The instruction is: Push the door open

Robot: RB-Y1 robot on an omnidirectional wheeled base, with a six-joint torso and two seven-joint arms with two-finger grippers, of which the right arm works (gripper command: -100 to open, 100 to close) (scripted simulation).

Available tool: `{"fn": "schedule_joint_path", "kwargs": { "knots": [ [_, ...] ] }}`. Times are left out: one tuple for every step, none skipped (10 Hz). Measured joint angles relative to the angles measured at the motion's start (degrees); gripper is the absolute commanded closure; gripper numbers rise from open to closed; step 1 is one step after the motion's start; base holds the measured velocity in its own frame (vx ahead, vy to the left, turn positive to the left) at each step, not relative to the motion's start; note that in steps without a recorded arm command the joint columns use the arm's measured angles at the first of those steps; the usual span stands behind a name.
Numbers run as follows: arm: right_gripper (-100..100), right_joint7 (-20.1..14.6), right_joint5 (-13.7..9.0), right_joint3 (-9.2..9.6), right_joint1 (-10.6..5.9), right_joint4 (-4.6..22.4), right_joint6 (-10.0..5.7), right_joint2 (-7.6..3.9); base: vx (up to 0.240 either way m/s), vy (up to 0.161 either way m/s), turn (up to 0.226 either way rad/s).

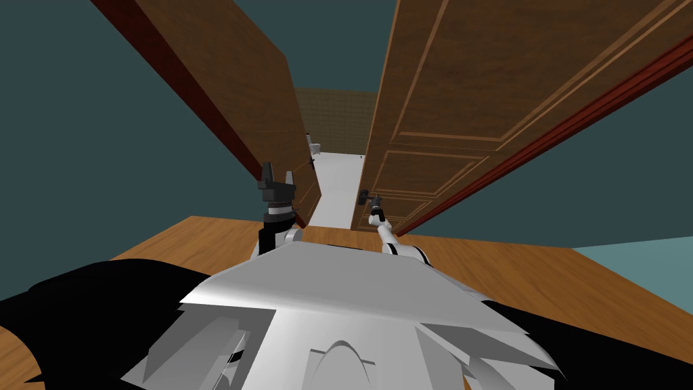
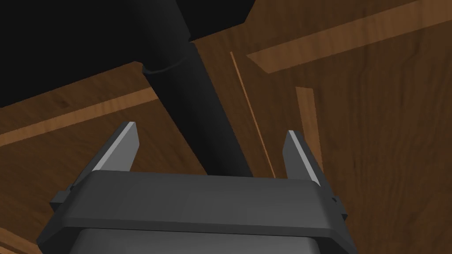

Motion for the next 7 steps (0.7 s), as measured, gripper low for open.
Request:
{"fn": "schedule_joint_path", "kwargs": {
  "knots": [
    [-100,1.16,1.34,-0.19,-0.2,0.2,-0.3,0.09,0.0,0.0,0.0],
    [-100,2.36,2.84,-0.37,-0.4,0.42,-0.5,0.15,0.001,0.004,0.014],
    [-100,3.8,4.45,-0.63,-0.89,1.11,-0.93,0.19,0.001,0.006,0.018],
    [-100,5.3,6.08,-0.87,-1.4,1.95,-1.51,0.17,0.002,0.006,0.013],
    [-100,6.92,7.76,-1.11,-1.52,2.03,-1.82,0.35,0.001,0.006,0.012],
    [-100,8.45,9.25,-1.34,-1.64,2.15,-2.05,0.49,0.0,0.0,0.0],
    [-100,9.72,10.36,-1.53,-1.72,2.04,-2.1,0.68,0.0,0.005,0.012]
  ]
}}
